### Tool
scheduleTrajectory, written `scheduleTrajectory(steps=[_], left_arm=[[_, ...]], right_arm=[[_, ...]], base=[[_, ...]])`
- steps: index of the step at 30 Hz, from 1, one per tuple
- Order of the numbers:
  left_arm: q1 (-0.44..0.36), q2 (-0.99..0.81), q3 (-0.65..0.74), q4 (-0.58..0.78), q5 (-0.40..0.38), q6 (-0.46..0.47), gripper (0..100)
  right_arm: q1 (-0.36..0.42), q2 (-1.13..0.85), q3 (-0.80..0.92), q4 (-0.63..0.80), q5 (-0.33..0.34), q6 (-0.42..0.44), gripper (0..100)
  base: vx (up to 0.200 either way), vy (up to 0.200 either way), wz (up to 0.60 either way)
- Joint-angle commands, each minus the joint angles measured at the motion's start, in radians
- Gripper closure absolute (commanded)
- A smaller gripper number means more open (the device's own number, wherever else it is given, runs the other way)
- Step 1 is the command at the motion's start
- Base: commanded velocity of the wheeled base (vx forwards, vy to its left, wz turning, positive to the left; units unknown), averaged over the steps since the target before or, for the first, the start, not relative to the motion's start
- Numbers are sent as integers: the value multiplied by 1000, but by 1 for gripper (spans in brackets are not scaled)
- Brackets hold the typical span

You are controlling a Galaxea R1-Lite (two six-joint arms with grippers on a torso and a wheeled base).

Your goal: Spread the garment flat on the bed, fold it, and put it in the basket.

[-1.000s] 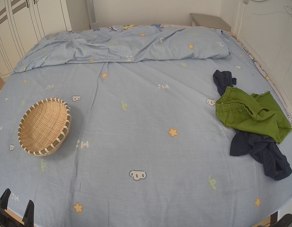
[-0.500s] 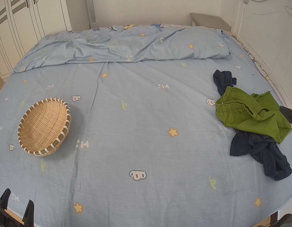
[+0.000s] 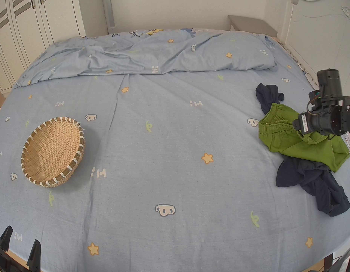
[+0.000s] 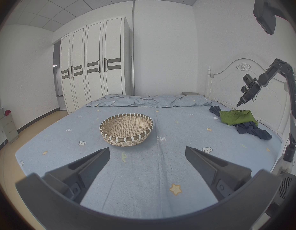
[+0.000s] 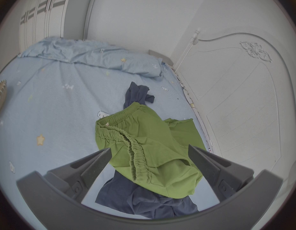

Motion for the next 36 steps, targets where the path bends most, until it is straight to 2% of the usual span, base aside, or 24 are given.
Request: scheduleTrajectory(steps=[1, 22, 23, 31, 36], left_arm=[[0, -2, 18, 0, 0, 0, 0], [0, -2, 18, 0, 0, 0, 0], [0, -2, 18, 0, 0, 0, 0], [0, -2, 18, 0, 0, 0, 0], [0, -2, 18, 0, 0, 0, 0]], right_arm=[[9, 130, -65, 17, -29, -6, 0], [-19, 204, -65, 15, -49, -6, 0], [-20, 209, -66, 8, -52, -6, 100], [-28, 205, -68, 14, -50, -6, 100], [0, 133, -80, 74, -40, -6, 100]], base=[[0, 0, 0], [0, 0, 0], [0, 0, 0], [0, 0, 0], [0, 0, 0]])
